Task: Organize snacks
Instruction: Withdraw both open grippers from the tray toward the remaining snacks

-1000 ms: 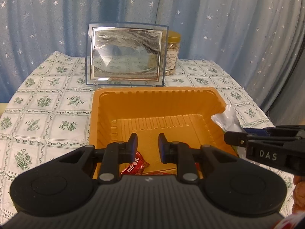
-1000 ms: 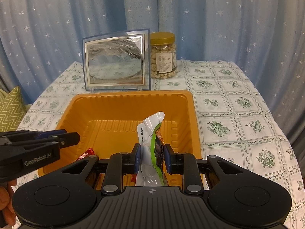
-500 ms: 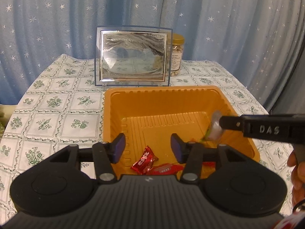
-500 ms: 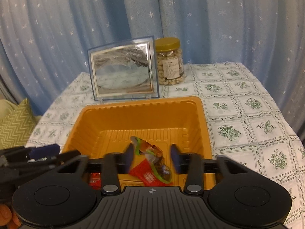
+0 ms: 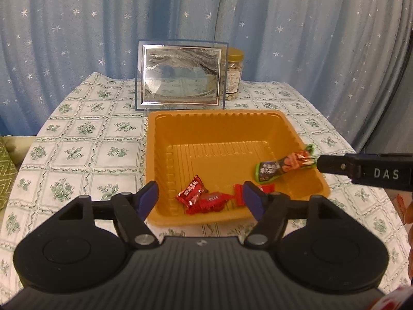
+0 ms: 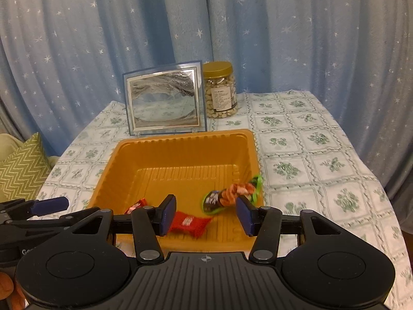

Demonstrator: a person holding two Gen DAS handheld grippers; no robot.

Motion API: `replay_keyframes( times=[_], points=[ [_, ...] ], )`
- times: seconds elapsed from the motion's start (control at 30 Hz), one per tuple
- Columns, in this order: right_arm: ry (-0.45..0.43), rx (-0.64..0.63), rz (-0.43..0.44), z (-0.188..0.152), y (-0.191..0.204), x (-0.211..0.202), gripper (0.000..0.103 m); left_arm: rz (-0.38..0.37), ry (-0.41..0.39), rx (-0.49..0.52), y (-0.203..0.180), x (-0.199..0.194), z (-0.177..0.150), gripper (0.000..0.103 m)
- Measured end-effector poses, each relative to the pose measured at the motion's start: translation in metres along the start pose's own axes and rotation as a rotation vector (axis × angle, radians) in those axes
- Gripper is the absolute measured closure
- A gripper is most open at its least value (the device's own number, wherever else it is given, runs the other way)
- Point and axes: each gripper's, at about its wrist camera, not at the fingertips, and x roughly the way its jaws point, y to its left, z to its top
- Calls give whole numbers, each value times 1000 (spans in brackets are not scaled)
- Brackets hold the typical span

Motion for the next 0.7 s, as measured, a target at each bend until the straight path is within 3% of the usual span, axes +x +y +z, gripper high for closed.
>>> replay_keyframes(
  times=[0.7],
  points=[
    [-14,-8,-18,-88,37,-137,50,10,-31,-59,-16,-145,-79,23]
  ],
)
